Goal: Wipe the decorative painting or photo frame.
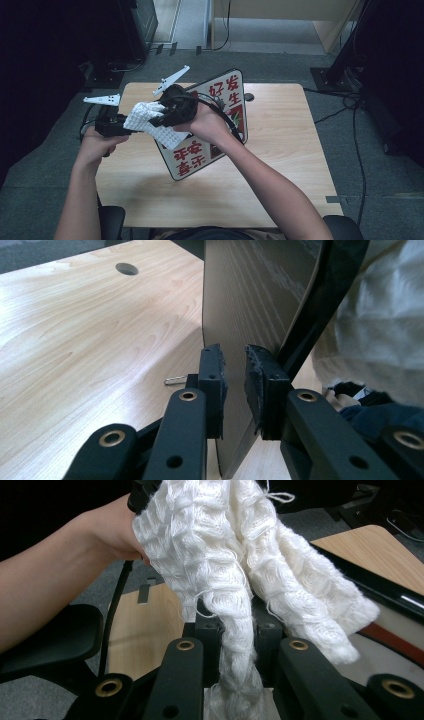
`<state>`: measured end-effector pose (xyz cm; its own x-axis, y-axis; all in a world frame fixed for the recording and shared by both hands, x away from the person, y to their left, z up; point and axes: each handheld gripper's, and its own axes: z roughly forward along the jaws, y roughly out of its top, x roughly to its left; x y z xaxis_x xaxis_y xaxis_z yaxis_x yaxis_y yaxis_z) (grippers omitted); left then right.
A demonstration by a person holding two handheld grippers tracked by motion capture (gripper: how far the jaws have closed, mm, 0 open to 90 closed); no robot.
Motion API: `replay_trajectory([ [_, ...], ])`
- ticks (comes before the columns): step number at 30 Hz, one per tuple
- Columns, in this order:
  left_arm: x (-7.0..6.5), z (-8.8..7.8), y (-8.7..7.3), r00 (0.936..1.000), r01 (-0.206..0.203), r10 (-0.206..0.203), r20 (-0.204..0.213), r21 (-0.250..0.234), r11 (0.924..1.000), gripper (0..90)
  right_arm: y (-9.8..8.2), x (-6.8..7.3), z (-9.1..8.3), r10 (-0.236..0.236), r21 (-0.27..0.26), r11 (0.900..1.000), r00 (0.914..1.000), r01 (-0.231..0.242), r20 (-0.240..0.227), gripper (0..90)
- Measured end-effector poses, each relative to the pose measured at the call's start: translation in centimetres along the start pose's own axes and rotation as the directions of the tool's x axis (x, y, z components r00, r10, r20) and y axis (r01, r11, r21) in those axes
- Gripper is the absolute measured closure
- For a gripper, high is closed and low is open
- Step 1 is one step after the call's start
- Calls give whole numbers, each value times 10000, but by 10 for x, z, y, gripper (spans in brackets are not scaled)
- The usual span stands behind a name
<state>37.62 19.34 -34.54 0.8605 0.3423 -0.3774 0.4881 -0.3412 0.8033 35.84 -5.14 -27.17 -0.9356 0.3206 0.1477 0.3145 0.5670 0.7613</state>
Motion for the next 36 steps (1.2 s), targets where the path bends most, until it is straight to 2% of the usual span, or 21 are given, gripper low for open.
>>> replay_trajectory([
  [19, 1, 0, 0, 9999, 97, -97, 70, -3, 10000, 786, -17, 1, 11, -232, 41, 9997, 9997, 233, -101, 798],
  [36, 1, 0, -1, 9998, 175, -176, 111, 24, 9998, 786, -35, -1, 20, -57, 60, 10000, 9995, 59, -322, 798],
])
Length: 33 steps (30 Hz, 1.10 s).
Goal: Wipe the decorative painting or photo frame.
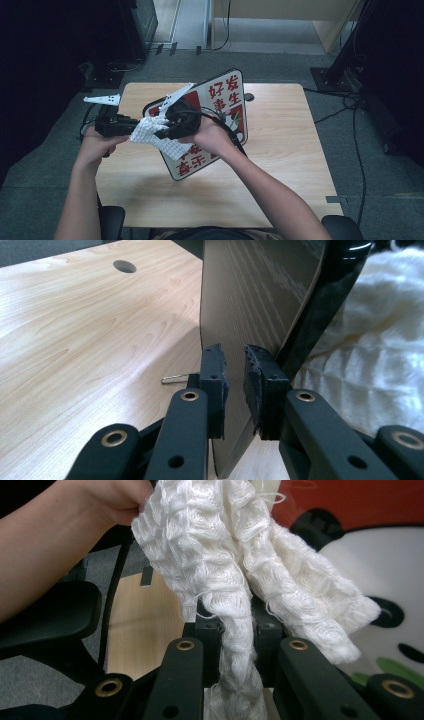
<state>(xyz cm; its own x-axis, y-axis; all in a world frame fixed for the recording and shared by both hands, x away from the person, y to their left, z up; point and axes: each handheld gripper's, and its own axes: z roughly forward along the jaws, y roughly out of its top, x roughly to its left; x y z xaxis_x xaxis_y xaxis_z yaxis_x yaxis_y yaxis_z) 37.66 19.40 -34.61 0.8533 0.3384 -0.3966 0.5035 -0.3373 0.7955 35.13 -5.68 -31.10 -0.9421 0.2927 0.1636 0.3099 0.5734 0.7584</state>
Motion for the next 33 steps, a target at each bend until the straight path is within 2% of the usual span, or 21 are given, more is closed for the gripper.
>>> replay_trajectory([
  [20, 1, 0, 0, 10000, 28, -28, 1, 11, 10000, 783, -29, -1, 15, 373, 262, 9990, 9991, -367, -203, 798],
  [33, 1, 0, 0, 10000, 74, -74, 0, -6, 10000, 781, -44, -1, 24, 384, 396, 9985, 9988, -372, -308, 798],
])
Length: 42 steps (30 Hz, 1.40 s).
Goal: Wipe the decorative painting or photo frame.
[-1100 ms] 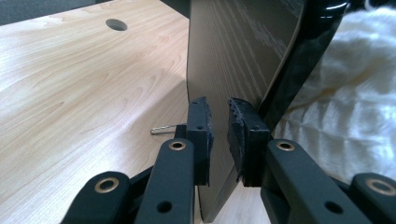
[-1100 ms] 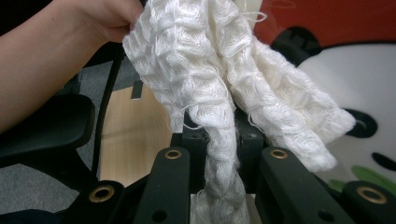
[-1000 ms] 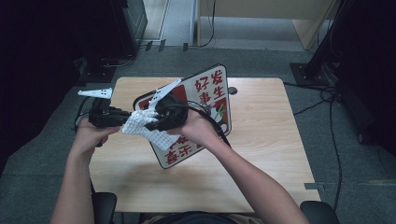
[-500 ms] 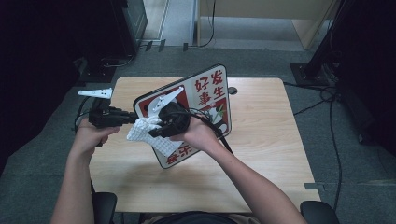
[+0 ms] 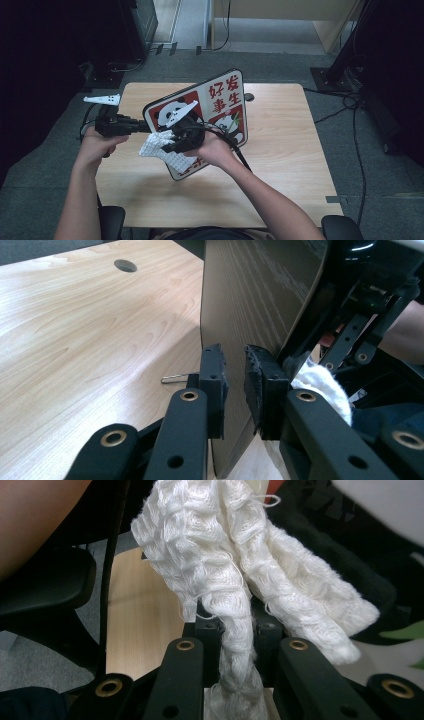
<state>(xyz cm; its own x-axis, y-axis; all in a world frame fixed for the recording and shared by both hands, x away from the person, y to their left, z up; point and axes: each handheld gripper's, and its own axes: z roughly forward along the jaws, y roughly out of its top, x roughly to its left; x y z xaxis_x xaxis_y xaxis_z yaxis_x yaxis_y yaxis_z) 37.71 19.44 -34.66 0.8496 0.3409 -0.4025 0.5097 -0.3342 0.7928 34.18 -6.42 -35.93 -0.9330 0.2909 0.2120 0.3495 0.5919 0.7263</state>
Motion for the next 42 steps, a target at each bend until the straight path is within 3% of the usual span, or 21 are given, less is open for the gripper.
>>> replay_trajectory([
  [22, 1, 0, 0, 10000, 18, -18, 22, 60, 10000, 768, -28, -1, 19, 217, 411, 9989, 9996, -209, -195, 798],
  [33, 1, 1, 0, 10000, 60, -60, 19, 58, 10000, 764, -45, -2, 31, 67, 582, 9983, 9997, -53, -254, 798],
  [42, 2, 1, -1, 10000, 88, -88, 17, 59, 9999, 762, -63, -3, 42, 279, 835, 9962, 9991, -251, -324, 798],
])
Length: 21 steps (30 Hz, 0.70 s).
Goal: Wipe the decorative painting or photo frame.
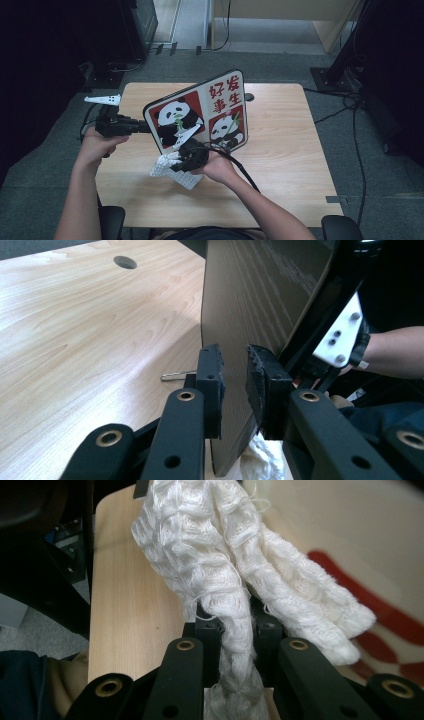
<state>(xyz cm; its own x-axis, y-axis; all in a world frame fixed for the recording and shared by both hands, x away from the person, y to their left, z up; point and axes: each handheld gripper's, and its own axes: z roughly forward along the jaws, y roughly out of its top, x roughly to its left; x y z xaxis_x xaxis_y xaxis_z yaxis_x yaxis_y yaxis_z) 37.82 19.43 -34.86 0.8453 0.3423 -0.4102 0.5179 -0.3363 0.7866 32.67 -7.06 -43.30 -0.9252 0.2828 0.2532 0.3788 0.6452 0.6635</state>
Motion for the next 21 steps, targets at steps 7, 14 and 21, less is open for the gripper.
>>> replay_trajectory([
  [7, 1, 0, 0, 10000, 17, -17, -10, 23, 10000, 759, -11, -3, 9, 137, 216, 9997, 9999, -135, -99, 797],
  [14, 2, -1, -1, 10000, 59, -59, 3, -5, 10000, 756, -21, -5, 18, 129, 414, 9991, 9998, -122, -167, 797],
  [21, 3, 0, -2, 9999, 112, -112, 21, 32, 9999, 747, -26, -6, 23, 224, 677, 9975, 9995, -207, -240, 798],
])
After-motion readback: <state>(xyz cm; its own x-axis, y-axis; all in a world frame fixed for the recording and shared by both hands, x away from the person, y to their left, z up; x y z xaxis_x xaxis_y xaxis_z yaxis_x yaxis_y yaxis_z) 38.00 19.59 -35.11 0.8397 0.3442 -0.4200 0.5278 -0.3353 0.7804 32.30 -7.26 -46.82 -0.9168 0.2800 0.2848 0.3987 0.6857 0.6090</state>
